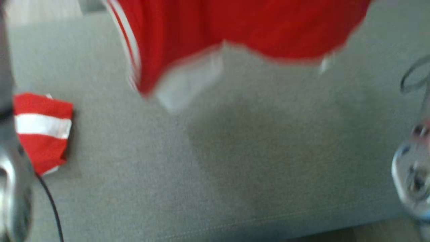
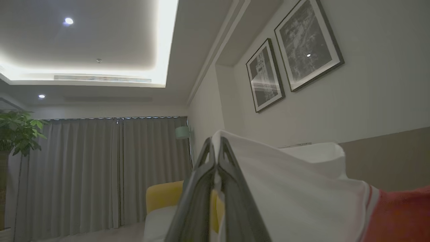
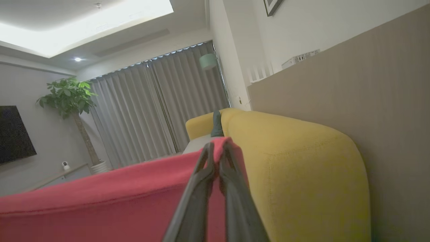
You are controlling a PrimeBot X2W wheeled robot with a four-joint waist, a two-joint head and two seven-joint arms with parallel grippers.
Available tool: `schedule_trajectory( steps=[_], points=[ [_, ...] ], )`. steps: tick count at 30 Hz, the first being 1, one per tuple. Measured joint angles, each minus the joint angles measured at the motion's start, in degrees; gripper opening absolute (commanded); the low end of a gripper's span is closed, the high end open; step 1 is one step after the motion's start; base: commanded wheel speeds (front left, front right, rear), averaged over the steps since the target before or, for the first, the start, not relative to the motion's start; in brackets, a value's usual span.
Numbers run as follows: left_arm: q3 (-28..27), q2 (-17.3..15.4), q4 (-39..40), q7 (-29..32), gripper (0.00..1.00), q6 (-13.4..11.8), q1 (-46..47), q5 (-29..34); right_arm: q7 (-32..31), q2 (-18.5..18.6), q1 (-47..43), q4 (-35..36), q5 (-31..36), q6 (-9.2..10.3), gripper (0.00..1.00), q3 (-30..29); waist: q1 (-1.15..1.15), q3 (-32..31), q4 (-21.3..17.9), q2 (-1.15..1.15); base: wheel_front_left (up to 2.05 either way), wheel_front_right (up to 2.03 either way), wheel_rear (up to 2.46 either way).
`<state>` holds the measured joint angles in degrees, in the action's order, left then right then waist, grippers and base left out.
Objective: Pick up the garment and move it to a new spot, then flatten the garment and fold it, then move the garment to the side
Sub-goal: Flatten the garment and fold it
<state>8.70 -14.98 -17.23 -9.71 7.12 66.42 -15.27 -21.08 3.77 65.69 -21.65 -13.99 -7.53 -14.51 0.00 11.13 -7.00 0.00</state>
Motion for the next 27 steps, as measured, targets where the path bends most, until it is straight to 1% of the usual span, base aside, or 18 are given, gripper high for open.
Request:
schedule_trajectory(
  steps=[3,6,8,10,11,14,17,20,24,25,27],
  points=[
    [-0.1,0.0,-7.7,-2.4,0.0,-0.3,9.4,1.2,7.2,0.0,9.0,-6.8,1.4,0.0,0.0,-0.6,0.02,4.5,0.5,0.0,0.0,0.0,0.0],
    [-0.3,0.1,-12.8,-4.6,0.0,-1.7,17.6,3.5,16.5,0.1,16.3,-12.8,2.4,-0.01,0.0,-2.1,0.02,8.4,1.1,0.0,0.0,0.0,0.0],
    [-0.5,0.2,-14.1,-5.1,0.0,-2.2,21.4,4.6,22.5,0.2,19.7,-16.0,2.3,-0.01,0.0,-2.5,0.02,10.7,1.6,0.0,0.0,0.0,0.0],
    [-0.8,0.8,-12.2,-5.1,0.0,-2.0,22.7,5.5,27.4,0.5,21.3,-18.8,1.9,-0.01,0.0,-1.6,0.02,12.5,2.1,0.0,0.0,0.0,0.0],
    [-0.8,1.4,-11.3,-5.1,0.0,-1.7,22.6,5.5,28.8,0.7,21.5,-20.7,1.5,-0.01,0.0,-1.5,0.01,13.3,2.5,0.0,0.0,0.0,0.0],
    [3.1,1.9,-10.4,-5.1,0.0,0.0,19.4,6.6,29.1,2.4,20.5,-28.6,1.9,-0.01,0.0,-1.3,0.01,14.9,3.9,0.0,0.0,0.0,0.0],
    [6.0,2.6,-9.6,-5.1,0.0,0.0,12.7,7.2,30.6,3.5,17.1,-33.5,1.8,0.0,0.0,-0.6,0.01,15.9,5.3,0.0,0.0,0.0,0.0],
    [8.0,2.4,-7.8,-5.1,0.0,0.0,5.8,7.4,31.8,4.0,13.1,-37.5,0.6,0.0,0.0,0.7,0.01,16.4,6.6,0.0,0.0,0.0,0.0],
    [14.7,-0.2,-3.4,-5.1,0.0,0.4,-0.8,7.4,32.3,4.2,8.2,-40.4,-1.8,-0.01,0.0,5.0,0.01,15.7,7.6,0.0,0.0,0.0,0.0],
    [14.7,-0.2,-3.4,-5.1,0.0,0.4,-0.8,7.4,32.3,4.2,8.2,-40.4,-1.8,-0.01,0.0,5.0,0.01,15.7,7.6,0.0,0.0,0.0,0.0],
    [17.8,-2.1,-1.8,-5.1,0.0,0.5,-4.4,6.8,32.2,4.3,5.8,-41.2,-3.2,0.0,0.0,7.8,0.0,14.8,7.7,0.0,0.0,0.0,0.0]
  ],
)
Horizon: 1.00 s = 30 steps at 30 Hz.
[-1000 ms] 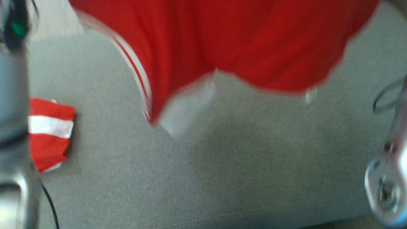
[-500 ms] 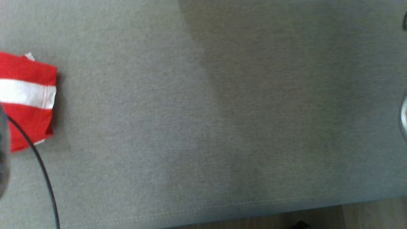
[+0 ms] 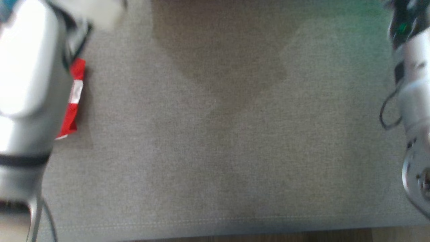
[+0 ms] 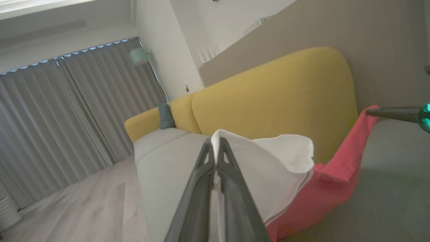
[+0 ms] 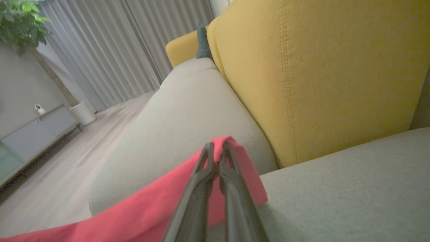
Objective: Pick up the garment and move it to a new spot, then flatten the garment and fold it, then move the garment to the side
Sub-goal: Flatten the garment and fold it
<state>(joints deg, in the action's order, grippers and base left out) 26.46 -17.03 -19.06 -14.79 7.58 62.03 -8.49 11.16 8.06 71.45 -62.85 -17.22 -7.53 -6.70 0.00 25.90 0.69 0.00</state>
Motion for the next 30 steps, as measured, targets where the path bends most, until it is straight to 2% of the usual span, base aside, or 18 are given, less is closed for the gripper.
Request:
schedule_trajectory(
  steps=[5,9,11,18,30],
  points=[
    [7.5,-6.0,3.2,0.0,0.0,0.0,-10.5,-1.5,-2.0,1.7,-6.8,-0.9,-3.5,0.0,0.0,7.4,0.0,-3.4,-0.1,0.0,0.0,0.0,0.0],
    [10.5,-9.3,4.7,0.0,0.0,0.0,-17.5,-1.8,-7.1,4.1,-11.9,-1.7,-4.5,-0.01,0.0,14.3,0.0,-6.7,-0.5,0.0,0.0,0.0,0.0],
    [13.8,-11.5,5.4,0.0,0.0,0.0,-21.6,-1.7,-10.2,6.0,-15.8,-1.8,-5.5,-0.01,0.0,18.5,0.0,-9.3,-0.8,0.0,0.0,0.0,0.0],
    [19.2,-14.2,5.8,0.1,0.0,0.0,-30.0,-2.6,-16.4,9.3,-22.0,0.3,-13.0,0.0,0.0,23.2,0.0,-15.3,-1.2,0.0,0.0,0.0,0.0],
    [24.4,-18.7,8.0,0.1,0.0,0.0,-38.5,-7.6,-28.3,17.1,-32.5,9.2,-19.0,0.0,0.0,37.8,-0.01,-23.9,-2.2,0.0,0.0,0.0,0.0]
  ],
)
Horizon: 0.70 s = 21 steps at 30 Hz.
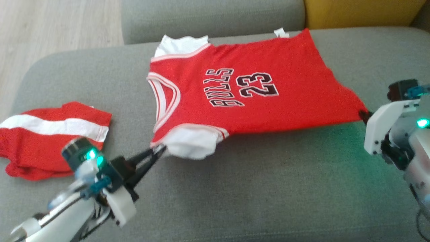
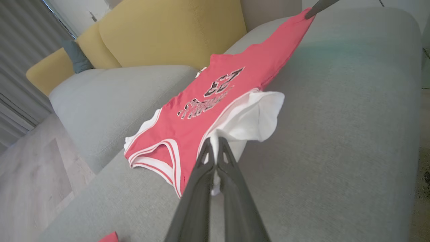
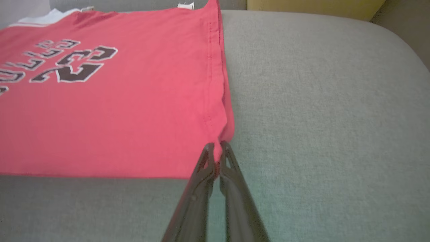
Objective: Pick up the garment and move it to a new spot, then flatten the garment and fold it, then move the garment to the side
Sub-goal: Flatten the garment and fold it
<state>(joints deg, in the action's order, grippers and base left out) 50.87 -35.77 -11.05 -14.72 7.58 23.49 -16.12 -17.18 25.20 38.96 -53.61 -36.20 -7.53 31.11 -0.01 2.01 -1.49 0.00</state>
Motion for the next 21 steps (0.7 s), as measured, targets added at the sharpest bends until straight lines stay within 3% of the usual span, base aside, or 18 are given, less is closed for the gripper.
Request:
schedule_trajectory(
  steps=[11,21],
  points=[
    [6.9,-5.7,4.9,3.3,0.0,0.0,-3.4,-9.3,-11.6,7.4,-6.8,9.0,-7.0,-0.01,0.0,6.7,0.0,-3.1,-0.3,0.0,0.0,0.0,0.0],
    [10.2,-10.5,10.7,7.4,0.0,0.0,-3.6,-15.3,-24.5,10.8,-10.9,12.8,-12.1,-0.01,0.0,5.5,0.0,-4.6,-0.8,0.0,0.0,0.0,0.0]
  ],
)
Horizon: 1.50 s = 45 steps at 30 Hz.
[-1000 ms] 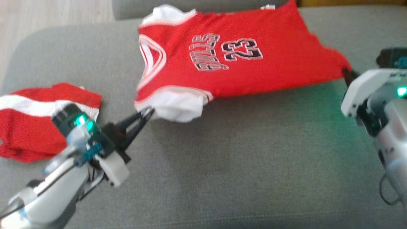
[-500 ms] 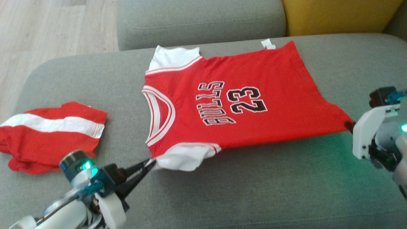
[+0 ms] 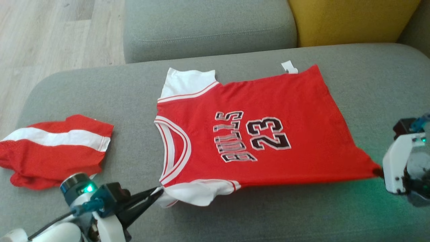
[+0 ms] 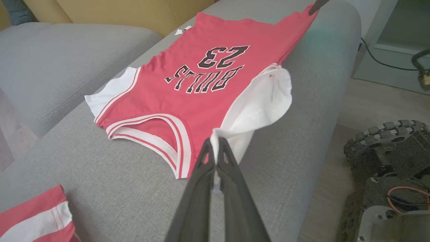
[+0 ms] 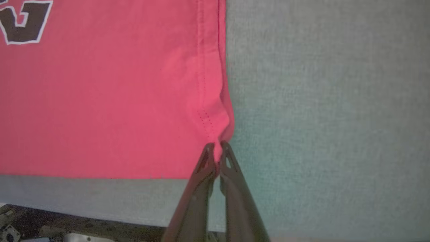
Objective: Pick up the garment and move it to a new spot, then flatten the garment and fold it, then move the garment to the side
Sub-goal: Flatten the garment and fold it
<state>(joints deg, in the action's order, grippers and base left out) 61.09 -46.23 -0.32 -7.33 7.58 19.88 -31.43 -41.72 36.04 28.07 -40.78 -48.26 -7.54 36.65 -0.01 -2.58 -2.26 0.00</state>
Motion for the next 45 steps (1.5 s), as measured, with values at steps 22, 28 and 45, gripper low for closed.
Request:
schedule_trajectory(
  steps=[22,28,45],
  points=[
    [3.2,-1.8,2.5,0.7,0.0,-0.1,0.6,-3.2,-13.3,2.2,-6.7,12.2,2.0,0.01,0.0,-9.6,0.0,0.5,0.1,0.0,0.0,0.0,0.0],
    [2.5,0.6,0.0,0.6,0.0,-1.1,3.4,-2.9,-14.9,0.3,-6.4,12.9,4.3,0.0,0.0,-13.9,0.0,1.8,0.5,0.0,0.0,0.0,0.0],
    [2.3,7.3,-11.5,0.2,0.0,-0.5,15.2,-0.5,-11.4,-3.0,3.3,12.0,13.4,0.0,0.0,-16.6,0.01,10.1,1.9,0.0,0.0,0.0,0.0]
  ],
)
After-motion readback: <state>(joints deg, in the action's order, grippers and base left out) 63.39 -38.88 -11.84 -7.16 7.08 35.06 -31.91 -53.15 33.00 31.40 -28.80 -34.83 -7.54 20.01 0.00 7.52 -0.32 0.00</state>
